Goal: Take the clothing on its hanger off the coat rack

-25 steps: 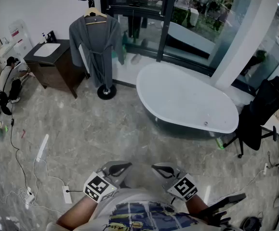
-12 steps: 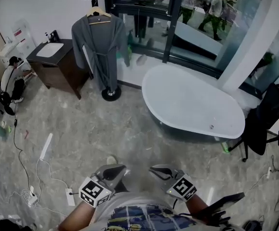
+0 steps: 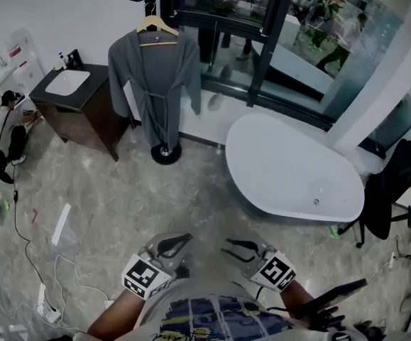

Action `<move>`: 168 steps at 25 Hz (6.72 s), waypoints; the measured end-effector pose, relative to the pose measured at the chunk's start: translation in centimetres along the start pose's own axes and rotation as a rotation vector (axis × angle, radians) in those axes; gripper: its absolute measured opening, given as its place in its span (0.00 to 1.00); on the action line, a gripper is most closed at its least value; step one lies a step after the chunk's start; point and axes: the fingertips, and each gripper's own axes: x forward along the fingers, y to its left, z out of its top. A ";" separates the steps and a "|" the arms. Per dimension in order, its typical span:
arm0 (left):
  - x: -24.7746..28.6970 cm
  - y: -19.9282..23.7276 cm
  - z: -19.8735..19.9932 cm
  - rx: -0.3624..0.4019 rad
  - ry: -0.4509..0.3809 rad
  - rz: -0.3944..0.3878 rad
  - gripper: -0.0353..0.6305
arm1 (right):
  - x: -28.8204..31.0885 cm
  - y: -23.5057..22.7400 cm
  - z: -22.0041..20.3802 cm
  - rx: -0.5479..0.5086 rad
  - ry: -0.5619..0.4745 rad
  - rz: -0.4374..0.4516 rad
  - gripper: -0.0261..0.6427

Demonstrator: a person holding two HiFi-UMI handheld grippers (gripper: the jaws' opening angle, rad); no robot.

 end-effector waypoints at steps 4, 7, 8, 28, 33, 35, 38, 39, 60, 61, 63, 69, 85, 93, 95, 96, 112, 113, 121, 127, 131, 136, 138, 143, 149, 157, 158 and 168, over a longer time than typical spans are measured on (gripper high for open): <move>-2.7 7.9 1.4 0.009 0.005 0.034 0.09 | 7.0 -3.3 4.3 -0.038 -0.021 0.023 0.21; -3.9 12.0 1.7 -0.010 0.002 0.065 0.09 | 10.8 -5.8 6.9 -0.058 -0.030 0.043 0.21; -4.2 12.8 1.7 -0.018 -0.004 0.076 0.09 | 11.7 -6.7 7.4 -0.066 -0.023 0.049 0.21; 0.5 32.5 9.7 -0.090 -0.081 0.337 0.10 | 27.1 -47.7 21.3 -0.348 0.072 -0.015 0.35; 5.0 36.5 12.1 -0.085 -0.092 0.376 0.10 | 30.5 -59.1 25.5 -0.405 0.088 -0.043 0.37; 6.7 37.7 12.9 -0.081 -0.096 0.386 0.10 | 31.9 -63.0 26.8 -0.399 0.093 -0.044 0.39; 8.4 39.1 13.5 -0.085 -0.097 0.413 0.10 | 34.3 -67.4 28.5 -0.368 0.100 -0.013 0.44; 8.9 39.5 13.5 -0.090 -0.092 0.426 0.10 | 35.2 -68.4 28.9 -0.355 0.101 0.008 0.47; 10.0 41.4 12.6 -0.152 -0.039 0.599 0.08 | 44.9 -66.1 30.6 -0.245 0.304 0.600 0.49; 9.9 41.3 12.3 -0.155 -0.043 0.604 0.08 | 45.0 -66.0 30.6 -0.256 0.308 0.602 0.47; 9.6 41.3 12.0 -0.161 -0.047 0.617 0.08 | 45.4 -65.7 30.6 -0.284 0.318 0.601 0.37; 8.9 41.3 12.6 -0.156 -0.045 0.652 0.07 | 46.4 -65.8 29.8 -0.372 0.369 0.551 0.18; 7.0 40.0 12.2 -0.144 -0.053 0.649 0.06 | 45.0 -65.8 30.1 -0.365 0.366 0.454 0.10; 5.4 38.7 11.7 -0.149 -0.076 0.629 0.06 | 42.1 -65.6 31.8 -0.341 0.360 0.404 0.10; 4.8 38.4 11.5 -0.148 -0.079 0.621 0.06 | 41.1 -65.1 32.3 -0.345 0.362 0.400 0.10; 4.6 38.2 11.4 -0.146 -0.081 0.617 0.06 | 40.7 -64.8 32.4 -0.347 0.362 0.397 0.10; -1.8 33.0 10.0 -0.135 -0.122 0.525 0.06 | 33.7 -55.8 31.9 -0.357 0.366 0.334 0.10; -2.2 32.5 9.9 -0.133 -0.121 0.518 0.06 | 33.2 -55.1 31.8 -0.355 0.364 0.333 0.10; -4.9 29.4 8.6 -0.099 -0.095 0.495 0.06 | 29.7 -49.7 30.4 -0.333 0.339 0.323 0.10; -6.5 26.8 7.9 -0.095 -0.089 0.463 0.06 | 27.1 -45.3 29.2 -0.333 0.331 0.326 0.10; -7.3 25.1 7.6 -0.082 -0.092 0.449 0.06 | 25.1 -42.6 28.4 -0.334 0.325 0.321 0.10; -8.0 23.1 6.8 -0.074 -0.097 0.430 0.06 | 22.3 -39.5 27.2 -0.343 0.323 0.318 0.10; -8.3 22.4 6.5 -0.076 -0.096 0.423 0.06 | 21.3 -38.1 26.9 -0.353 0.323 0.317 0.10; -9.3 21.3 5.6 -0.079 -0.097 0.406 0.06 | 19.3 -34.2 25.9 -0.379 0.323 0.322 0.10; -9.7 20.6 5.2 -0.073 -0.091 0.381 0.06 | 17.8 -30.2 24.6 -0.401 0.320 0.346 0.10; -10.2 20.3 5.3 -0.062 -0.097 0.365 0.06 | 16.5 -26.4 23.1 -0.397 0.305 0.353 0.10; -10.3 20.3 5.3 -0.062 -0.098 0.365 0.06 | 16.4 -26.0 22.9 -0.396 0.304 0.355 0.10; -9.9 20.6 5.4 -0.055 -0.104 0.341 0.06 | 15.9 -23.8 21.9 -0.420 0.318 0.342 0.10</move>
